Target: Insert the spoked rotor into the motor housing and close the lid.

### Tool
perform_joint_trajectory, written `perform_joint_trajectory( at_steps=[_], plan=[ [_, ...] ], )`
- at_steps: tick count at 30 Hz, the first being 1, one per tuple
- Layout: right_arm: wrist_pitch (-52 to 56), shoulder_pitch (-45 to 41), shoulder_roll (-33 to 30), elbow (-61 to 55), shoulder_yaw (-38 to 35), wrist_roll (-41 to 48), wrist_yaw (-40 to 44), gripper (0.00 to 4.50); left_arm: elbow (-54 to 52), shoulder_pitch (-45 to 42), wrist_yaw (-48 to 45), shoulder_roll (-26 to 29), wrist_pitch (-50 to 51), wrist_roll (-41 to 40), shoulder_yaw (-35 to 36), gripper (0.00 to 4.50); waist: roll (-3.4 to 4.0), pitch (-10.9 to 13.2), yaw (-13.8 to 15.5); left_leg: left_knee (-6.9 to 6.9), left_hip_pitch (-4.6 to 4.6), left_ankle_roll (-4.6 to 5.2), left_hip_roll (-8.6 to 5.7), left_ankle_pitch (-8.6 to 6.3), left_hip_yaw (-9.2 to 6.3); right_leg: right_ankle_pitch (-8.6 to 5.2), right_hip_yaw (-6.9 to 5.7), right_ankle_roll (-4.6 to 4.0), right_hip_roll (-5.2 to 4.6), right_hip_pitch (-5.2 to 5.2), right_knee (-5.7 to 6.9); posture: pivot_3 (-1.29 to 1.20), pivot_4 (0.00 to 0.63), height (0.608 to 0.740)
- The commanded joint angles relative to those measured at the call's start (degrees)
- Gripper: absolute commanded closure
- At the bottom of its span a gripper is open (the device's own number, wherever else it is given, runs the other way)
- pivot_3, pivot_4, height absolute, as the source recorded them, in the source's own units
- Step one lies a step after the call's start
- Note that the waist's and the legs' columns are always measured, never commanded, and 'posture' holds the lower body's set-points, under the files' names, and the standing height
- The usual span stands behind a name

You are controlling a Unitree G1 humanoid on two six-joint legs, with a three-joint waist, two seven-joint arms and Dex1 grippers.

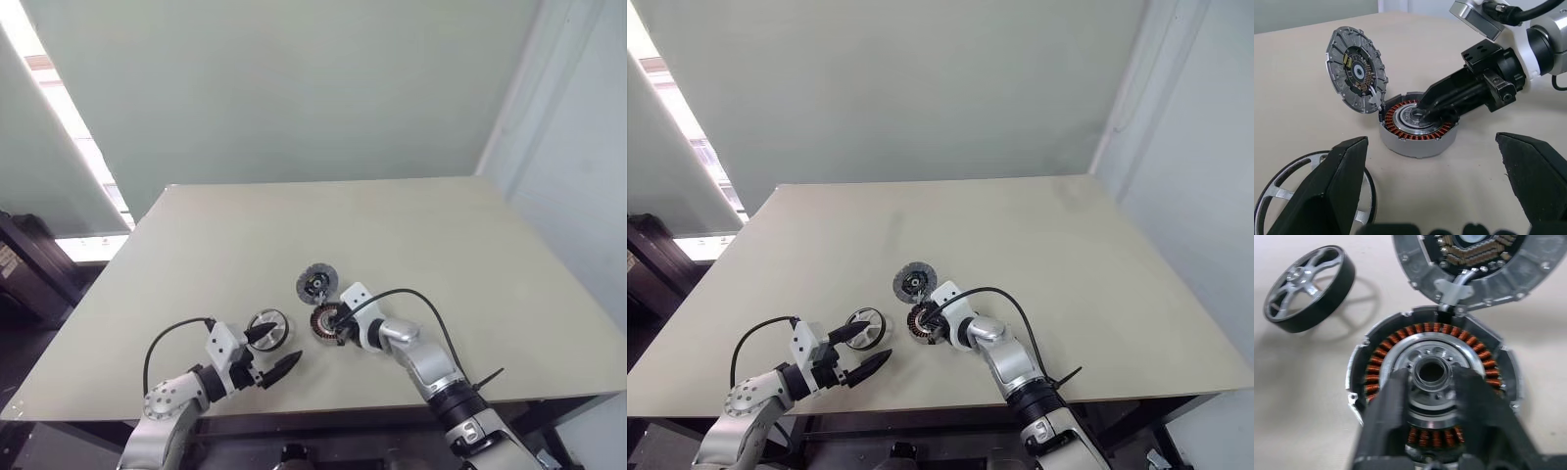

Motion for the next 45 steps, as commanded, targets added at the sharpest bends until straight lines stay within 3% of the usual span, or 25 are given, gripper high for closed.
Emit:
perform_joint_trajectory(
  at_steps=[1,4,14,17,26,27,45],
  plan=[
    [0.02,-0.64,0.01,-0.53,-0.04,-0.05,0.14,1.58,-0.90,-0.58,-0.02,0.33,-1.13,0.34,0.32,0.00,0.00,0.00,0.01,0.00,0.00,0.00,0.00,0.00,0.00,0.00,0.00,0.00,0.00,0.00,0.00,0.00,0.000,0.740],
    [-0.09,-0.44,0.42,-0.90,-0.69,0.82,0.20,0.58,-0.81,-0.57,-0.11,0.34,-1.21,0.33,0.27,0.00,-0.01,-0.01,0.02,0.01,0.00,0.00,-0.02,0.00,-0.01,0.00,0.00,0.00,-0.01,0.02,0.00,0.00,0.000,0.740],
    [3.97,0.02,0.46,-8.19,-2.43,4.57,2.34,0.58,-0.50,-0.72,-0.29,0.51,-1.32,0.29,0.28,0.00,0.00,0.00,0.02,-0.01,-0.02,0.00,-0.01,0.00,0.00,0.00,0.01,0.00,0.00,-0.02,0.00,0.00,0.000,0.740],
    [3.40,0.48,0.38,-10.07,-2.47,4.58,1.79,1.16,-0.28,-0.93,-0.34,0.55,-1.33,0.29,0.30,0.00,0.00,-0.01,0.02,-0.01,-0.02,0.00,-0.01,0.00,-0.01,0.00,0.00,0.00,0.00,-0.02,0.00,0.00,0.000,0.740],
    [1.84,0.19,0.41,-8.73,-2.63,3.60,-0.41,4.31,0.03,-1.10,-0.38,0.59,-1.48,0.29,0.40,0.00,0.00,-0.01,0.02,-0.01,-0.02,0.00,-0.01,0.00,0.00,0.00,0.01,0.00,0.00,-0.03,-0.01,0.00,0.000,0.740],
    [1.68,0.11,0.44,-8.52,-2.66,3.58,-0.63,4.45,0.02,-1.08,-0.35,0.59,-1.49,0.30,0.42,0.00,0.00,0.00,0.02,-0.01,-0.02,0.00,-0.01,0.00,0.00,0.00,0.01,0.00,0.00,-0.03,-0.01,0.00,0.000,0.740],
    [-4.24,0.41,0.65,1.63,0.00,0.52,-0.97,4.45,-0.09,-1.18,-0.02,0.57,-1.66,0.32,0.69,0.00,0.00,-0.01,0.00,-0.01,0.00,0.00,-0.01,0.00,0.00,0.00,0.01,0.00,0.00,-0.01,0.00,0.00,0.000,0.740]
  ],
)
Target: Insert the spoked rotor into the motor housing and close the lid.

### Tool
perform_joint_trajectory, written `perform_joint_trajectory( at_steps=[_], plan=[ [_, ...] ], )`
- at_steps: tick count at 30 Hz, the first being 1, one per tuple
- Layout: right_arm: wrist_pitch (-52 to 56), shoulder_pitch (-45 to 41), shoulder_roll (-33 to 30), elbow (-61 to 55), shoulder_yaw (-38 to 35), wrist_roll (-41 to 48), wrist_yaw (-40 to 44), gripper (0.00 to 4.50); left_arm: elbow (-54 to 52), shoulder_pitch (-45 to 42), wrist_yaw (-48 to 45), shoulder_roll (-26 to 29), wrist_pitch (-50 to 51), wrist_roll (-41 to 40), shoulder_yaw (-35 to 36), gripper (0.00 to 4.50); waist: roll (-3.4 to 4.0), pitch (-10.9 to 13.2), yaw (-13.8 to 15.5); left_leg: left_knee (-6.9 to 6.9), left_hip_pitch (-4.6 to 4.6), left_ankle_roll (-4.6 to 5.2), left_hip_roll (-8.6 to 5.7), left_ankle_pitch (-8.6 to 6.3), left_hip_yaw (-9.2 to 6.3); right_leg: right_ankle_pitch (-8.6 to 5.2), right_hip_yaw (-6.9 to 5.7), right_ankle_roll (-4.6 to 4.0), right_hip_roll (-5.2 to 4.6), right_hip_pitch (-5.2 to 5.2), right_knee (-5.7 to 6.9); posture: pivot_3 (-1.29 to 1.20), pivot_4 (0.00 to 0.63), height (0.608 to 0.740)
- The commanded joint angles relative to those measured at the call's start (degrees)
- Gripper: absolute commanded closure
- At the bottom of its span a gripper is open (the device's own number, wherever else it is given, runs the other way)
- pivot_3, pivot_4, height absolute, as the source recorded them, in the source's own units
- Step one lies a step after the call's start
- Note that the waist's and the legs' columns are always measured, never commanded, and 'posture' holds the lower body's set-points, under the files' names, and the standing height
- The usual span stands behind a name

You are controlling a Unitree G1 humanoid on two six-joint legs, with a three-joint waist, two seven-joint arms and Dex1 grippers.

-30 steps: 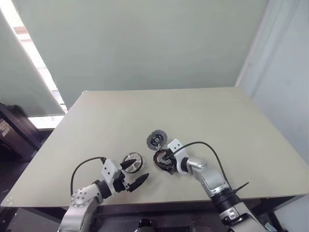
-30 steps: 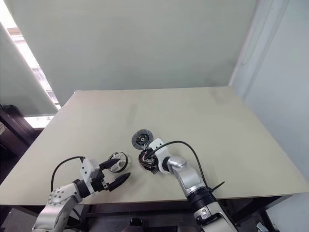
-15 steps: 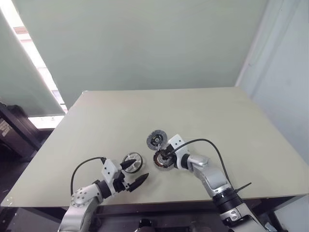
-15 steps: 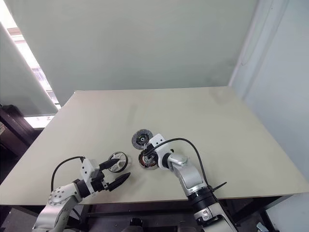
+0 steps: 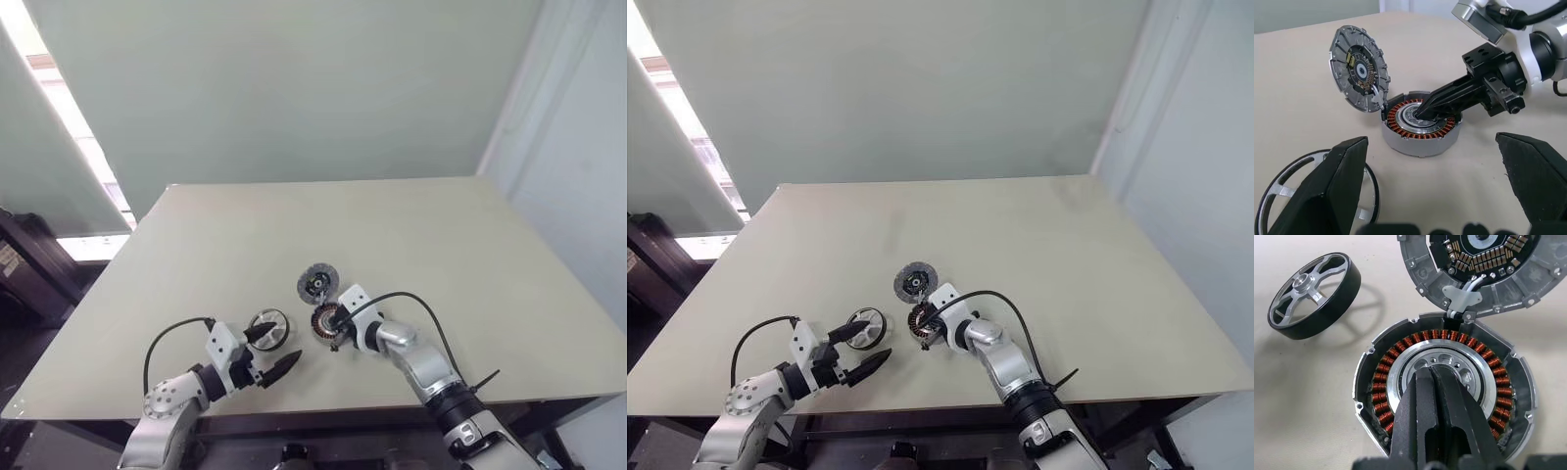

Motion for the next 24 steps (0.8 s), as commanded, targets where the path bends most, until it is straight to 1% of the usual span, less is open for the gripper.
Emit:
perform_joint_trajectory(
  at_steps=[1,9,12,14,16,18,24],
  plan=[
    [-0.58,-0.01,0.14,-1.27,-0.83,0.63,0.48,4.45,-1.12,-0.62,0.13,0.56,-1.06,0.30,0.74,0.00,0.00,0.00,0.00,0.00,0.00,0.00,0.00,0.00,0.00,0.00,0.00,0.00,0.00,0.00,0.00,0.00,0.000,0.740],
    [-0.15,-0.68,-0.51,-4.39,-1.76,1.32,1.01,4.45,-0.98,-0.79,0.31,0.31,-0.97,0.05,0.80,0.00,0.01,0.00,0.01,-0.01,-0.01,0.00,0.00,0.00,0.00,0.00,0.00,0.00,0.00,-0.01,0.00,0.00,0.000,0.740],
    [-0.43,-0.55,-0.60,-6.48,-1.91,1.85,1.75,4.45,-1.94,0.03,1.07,-0.54,0.38,-2.02,1.92,0.00,0.00,0.00,0.01,-0.01,-0.01,0.00,0.00,0.00,0.00,0.00,0.00,0.00,0.00,-0.02,0.00,0.00,0.000,0.740],
    [-0.28,-0.24,-0.79,-8.40,-2.08,2.30,2.31,4.45,-3.45,1.44,1.95,-1.98,2.25,-5.50,3.58,0.00,0.01,0.00,-0.04,-0.02,-0.02,0.00,0.00,0.00,-0.01,0.00,0.00,0.00,0.00,-0.02,0.00,0.00,0.000,0.740],
    [-0.44,0.46,-1.65,-10.81,-1.94,2.62,3.36,4.45,-5.45,4.29,4.74,-4.00,8.59,-11.97,6.78,0.00,0.00,0.00,-0.14,-0.04,-0.02,0.00,0.00,0.00,0.01,0.00,0.05,0.00,-0.01,-0.04,-0.01,0.00,0.000,0.740],
    [-0.53,1.23,-2.55,-12.80,-1.78,2.90,4.35,4.45,-7.37,7.18,7.40,-4.80,15.05,-16.55,9.06,0.00,0.00,0.00,-0.14,-0.06,-0.03,0.01,0.00,-0.01,0.01,0.00,0.08,0.01,-0.02,-0.06,-0.03,0.00,0.000,0.740],
    [0.00,2.84,-4.26,-16.23,-1.86,3.18,5.55,4.45,-9.98,10.85,15.62,-6.69,26.35,-23.88,14.09,0.00,-0.01,0.02,0.03,0.02,-0.06,0.00,0.01,-0.01,-0.06,-0.04,-0.01,-0.06,-0.02,-0.05,-0.01,0.00,0.000,0.740]
  ],
)
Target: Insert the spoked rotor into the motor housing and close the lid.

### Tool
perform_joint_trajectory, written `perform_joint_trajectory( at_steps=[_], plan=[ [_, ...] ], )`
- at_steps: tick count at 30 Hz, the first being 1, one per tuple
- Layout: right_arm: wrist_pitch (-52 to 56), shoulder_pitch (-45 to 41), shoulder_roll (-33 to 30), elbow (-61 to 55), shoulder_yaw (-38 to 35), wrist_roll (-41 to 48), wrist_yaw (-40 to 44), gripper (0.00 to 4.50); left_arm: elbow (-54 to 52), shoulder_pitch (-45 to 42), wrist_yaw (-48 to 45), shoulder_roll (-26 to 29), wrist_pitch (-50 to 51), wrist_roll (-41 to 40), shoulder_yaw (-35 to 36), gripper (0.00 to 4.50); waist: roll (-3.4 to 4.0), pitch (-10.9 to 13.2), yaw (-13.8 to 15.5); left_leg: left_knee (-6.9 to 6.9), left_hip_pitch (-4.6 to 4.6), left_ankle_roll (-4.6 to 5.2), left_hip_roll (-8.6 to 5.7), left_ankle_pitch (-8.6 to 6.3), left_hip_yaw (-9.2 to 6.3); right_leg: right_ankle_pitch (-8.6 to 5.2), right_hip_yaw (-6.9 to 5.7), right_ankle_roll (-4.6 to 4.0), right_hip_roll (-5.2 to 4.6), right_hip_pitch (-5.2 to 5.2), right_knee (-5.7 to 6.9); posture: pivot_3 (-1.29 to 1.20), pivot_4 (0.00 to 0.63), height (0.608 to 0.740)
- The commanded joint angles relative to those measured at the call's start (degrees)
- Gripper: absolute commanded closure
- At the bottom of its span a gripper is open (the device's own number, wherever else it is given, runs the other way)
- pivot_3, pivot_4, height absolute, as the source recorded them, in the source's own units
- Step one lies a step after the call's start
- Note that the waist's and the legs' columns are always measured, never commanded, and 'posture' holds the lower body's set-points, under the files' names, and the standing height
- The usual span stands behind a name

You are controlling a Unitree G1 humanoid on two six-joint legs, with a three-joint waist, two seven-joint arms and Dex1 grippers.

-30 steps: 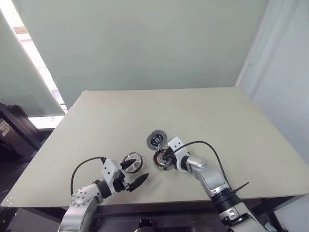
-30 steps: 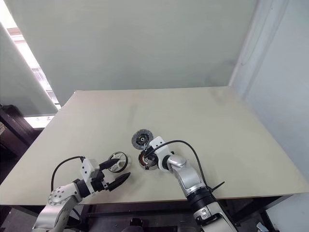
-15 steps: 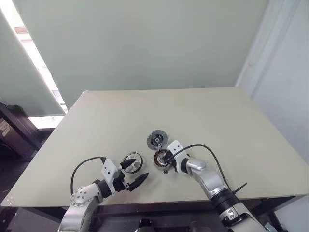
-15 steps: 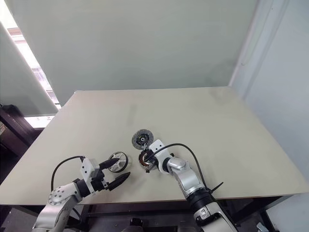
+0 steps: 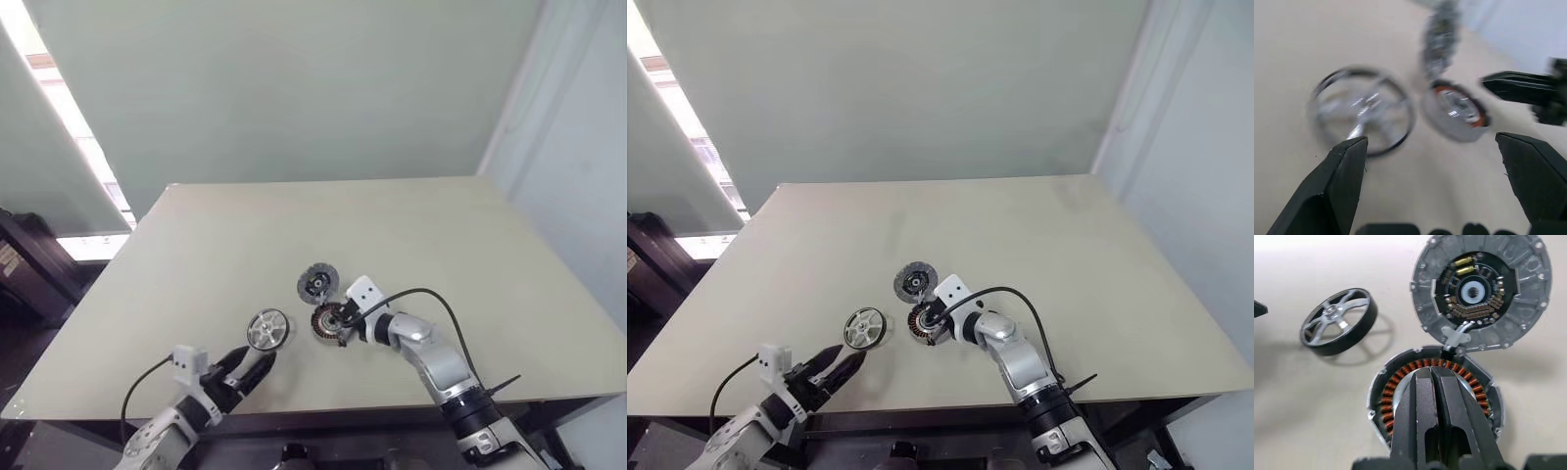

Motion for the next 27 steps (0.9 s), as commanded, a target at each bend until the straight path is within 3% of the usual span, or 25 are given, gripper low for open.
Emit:
perform_joint_trajectory(
  at_steps=[1,17,27],
  plan=[
    [-0.30,-0.20,-0.25,-4.09,-0.76,1.32,0.49,4.45,-3.73,0.16,4.43,-0.58,6.16,-4.92,2.82,0.00,-0.01,0.00,0.01,0.04,0.01,-0.01,0.00,0.00,-0.01,-0.03,-0.01,-0.05,0.00,0.04,0.00,0.00,0.000,0.740],
    [0.39,1.01,-0.90,-7.56,0.04,1.39,1.43,4.45,4.67,-9.26,14.79,-6.60,18.99,-8.82,5.08,0.00,-0.03,-0.03,0.22,0.05,0.02,-0.03,-0.03,-0.01,-0.01,0.00,-0.03,0.00,-0.01,0.09,-0.02,0.00,0.000,0.740],
    [1.00,2.75,-1.25,-10.09,0.14,1.75,1.55,4.45,12.13,-15.96,15.88,-10.76,17.45,-7.97,6.98,0.00,0.10,-0.10,0.89,0.22,0.09,-0.29,-0.04,-0.03,-0.07,-0.04,-0.14,-0.07,-0.05,0.29,-0.02,0.00,0.000,0.740]
  ],
)
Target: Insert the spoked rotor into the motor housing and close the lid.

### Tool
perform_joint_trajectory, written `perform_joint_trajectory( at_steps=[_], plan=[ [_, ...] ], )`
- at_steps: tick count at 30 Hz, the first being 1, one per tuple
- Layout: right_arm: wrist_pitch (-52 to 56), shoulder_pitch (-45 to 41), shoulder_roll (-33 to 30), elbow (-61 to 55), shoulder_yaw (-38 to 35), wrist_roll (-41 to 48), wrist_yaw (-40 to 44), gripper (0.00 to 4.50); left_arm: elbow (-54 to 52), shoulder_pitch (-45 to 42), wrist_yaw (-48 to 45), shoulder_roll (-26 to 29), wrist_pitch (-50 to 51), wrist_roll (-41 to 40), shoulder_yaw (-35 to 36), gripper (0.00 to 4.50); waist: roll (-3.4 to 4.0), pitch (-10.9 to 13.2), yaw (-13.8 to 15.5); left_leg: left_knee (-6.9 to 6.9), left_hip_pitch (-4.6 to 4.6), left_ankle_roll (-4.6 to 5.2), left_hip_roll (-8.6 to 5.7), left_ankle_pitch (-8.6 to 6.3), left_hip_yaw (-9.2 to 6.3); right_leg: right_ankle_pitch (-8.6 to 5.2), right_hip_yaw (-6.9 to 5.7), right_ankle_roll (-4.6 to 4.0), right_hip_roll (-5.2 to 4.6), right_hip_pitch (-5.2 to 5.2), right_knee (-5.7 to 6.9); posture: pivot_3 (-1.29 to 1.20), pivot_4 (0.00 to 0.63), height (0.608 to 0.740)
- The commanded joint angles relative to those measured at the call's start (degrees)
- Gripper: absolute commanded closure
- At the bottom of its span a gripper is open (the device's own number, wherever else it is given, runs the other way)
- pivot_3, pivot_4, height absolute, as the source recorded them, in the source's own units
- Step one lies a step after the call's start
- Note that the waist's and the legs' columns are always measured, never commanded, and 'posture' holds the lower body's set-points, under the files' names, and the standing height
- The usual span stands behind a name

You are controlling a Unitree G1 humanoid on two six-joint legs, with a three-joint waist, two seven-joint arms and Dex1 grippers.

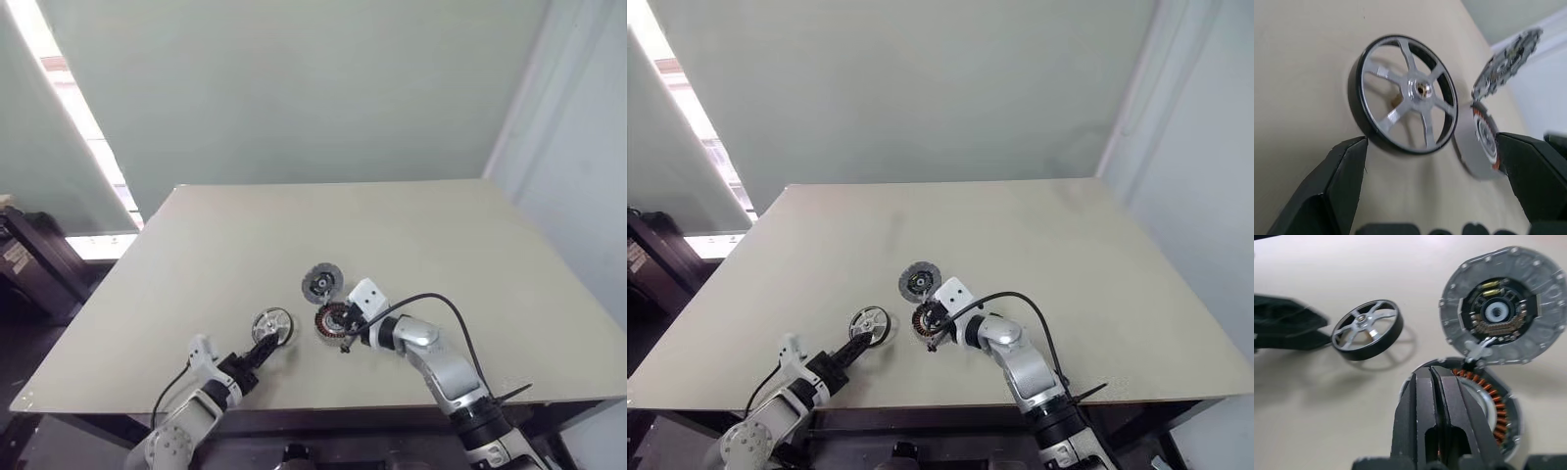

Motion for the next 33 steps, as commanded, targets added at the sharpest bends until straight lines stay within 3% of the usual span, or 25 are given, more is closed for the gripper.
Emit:
perform_joint_trajectory(
  at_steps=[1,26,29,33],
  plan=[
    [-0.08,-0.51,-0.04,-3.66,-0.56,1.30,0.04,4.45,3.43,-2.99,0.98,-1.23,-1.02,0.75,0.37,0.00,0.00,0.00,0.18,0.00,0.00,-0.07,0.00,0.02,-0.01,0.00,-0.02,0.00,0.00,0.01,0.00,0.00,0.000,0.740],
    [0.59,0.58,-0.75,-5.07,-0.64,2.00,-1.07,4.45,12.05,-10.96,0.58,-3.76,-6.57,6.26,-0.53,0.00,-0.02,-0.01,0.58,0.00,-0.05,-0.14,0.01,0.06,-0.03,0.00,-0.08,0.00,-0.01,0.03,-0.02,0.00,0.000,0.740],
    [0.68,0.67,-0.83,-5.29,-0.74,2.06,-1.21,4.50,12.84,-11.46,1.48,-4.33,-7.01,6.15,0.20,0.60,-0.03,-0.01,0.58,-0.01,-0.06,-0.09,0.01,0.09,-0.03,0.00,-0.08,0.01,-0.01,0.01,-0.02,0.00,0.000,0.740],
    [0.78,0.79,-0.96,-5.59,-0.82,2.03,-1.32,4.50,13.47,-11.81,2.18,-4.72,-7.04,5.82,0.97,2.04,-0.07,-0.01,0.55,-0.02,-0.14,-0.02,0.00,0.12,-0.03,0.01,-0.08,0.02,-0.01,-0.04,-0.05,0.00,0.000,0.740]
  ],
)
